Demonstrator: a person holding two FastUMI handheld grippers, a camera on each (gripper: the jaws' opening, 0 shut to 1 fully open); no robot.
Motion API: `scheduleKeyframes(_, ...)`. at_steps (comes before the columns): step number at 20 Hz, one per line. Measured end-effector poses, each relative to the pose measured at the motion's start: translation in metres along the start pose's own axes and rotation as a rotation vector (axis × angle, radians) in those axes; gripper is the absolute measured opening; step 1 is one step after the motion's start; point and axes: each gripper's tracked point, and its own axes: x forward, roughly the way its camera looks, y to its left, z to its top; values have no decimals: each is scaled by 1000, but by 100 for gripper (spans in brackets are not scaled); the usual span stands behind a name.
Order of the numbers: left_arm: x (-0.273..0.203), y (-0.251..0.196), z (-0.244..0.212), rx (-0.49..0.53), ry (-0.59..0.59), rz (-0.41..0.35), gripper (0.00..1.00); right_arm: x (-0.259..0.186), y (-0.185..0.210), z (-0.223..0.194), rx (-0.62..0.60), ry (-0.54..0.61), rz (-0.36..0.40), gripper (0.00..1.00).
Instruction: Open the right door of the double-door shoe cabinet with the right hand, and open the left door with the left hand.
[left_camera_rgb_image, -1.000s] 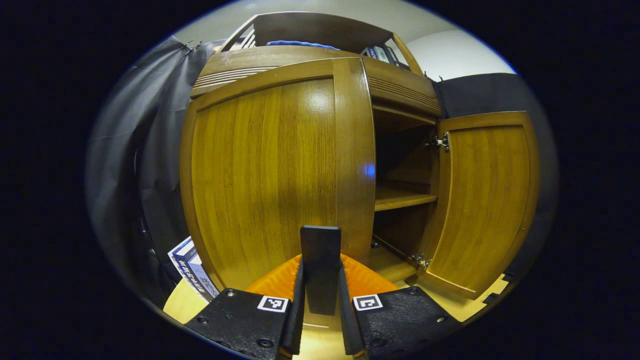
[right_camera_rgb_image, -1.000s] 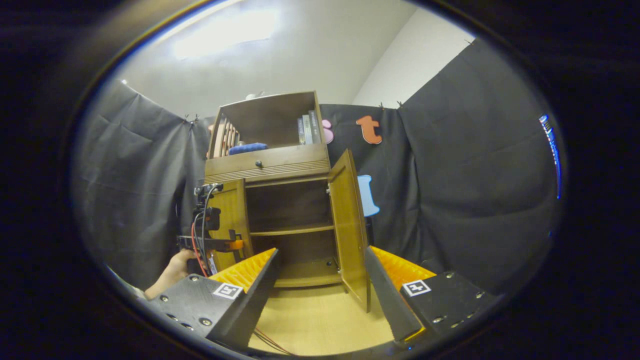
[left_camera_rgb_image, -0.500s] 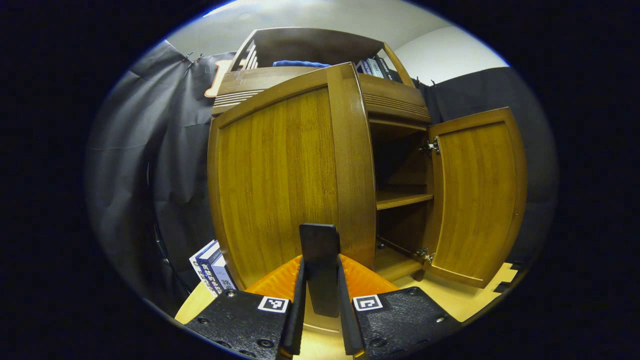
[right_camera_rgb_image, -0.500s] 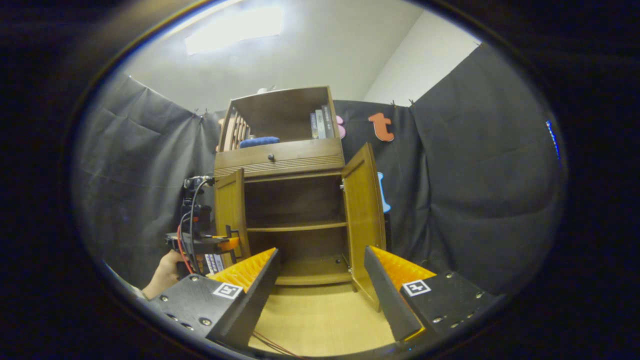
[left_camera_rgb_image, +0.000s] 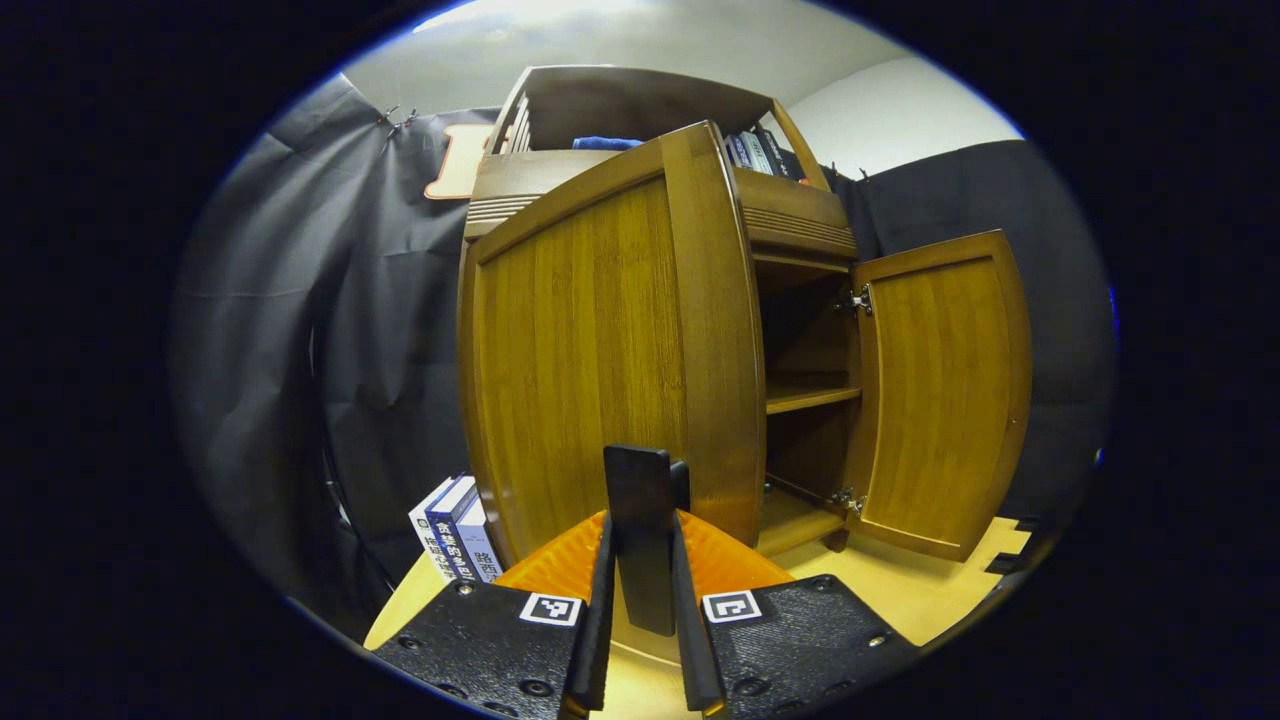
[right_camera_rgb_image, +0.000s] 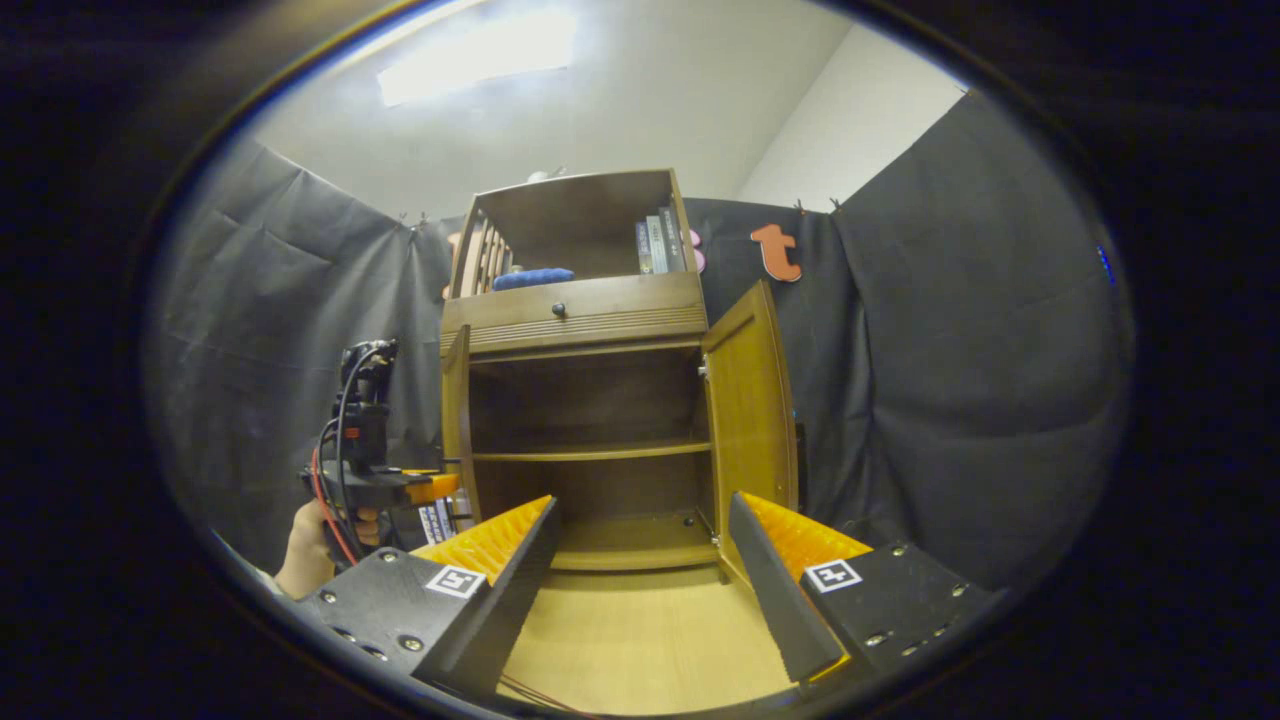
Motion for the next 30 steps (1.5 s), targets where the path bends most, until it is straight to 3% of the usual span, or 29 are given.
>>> scheduleKeyframes(13,-34,44,0,48,-9,90,25,3,4,-4,-12,2,-10,100)
scheduleKeyframes(19,-43,92,2,48,-22,215,21,6,21,-2,-35,-2,7,100)
scheduleKeyframes(21,-46,98,2,13,-21,194,12,11,31,-6,-45,3,20,100)
scheduleKeyframes(30,-56,127,2,14,-32,131,8,24,56,-12,-38,4,52,100)
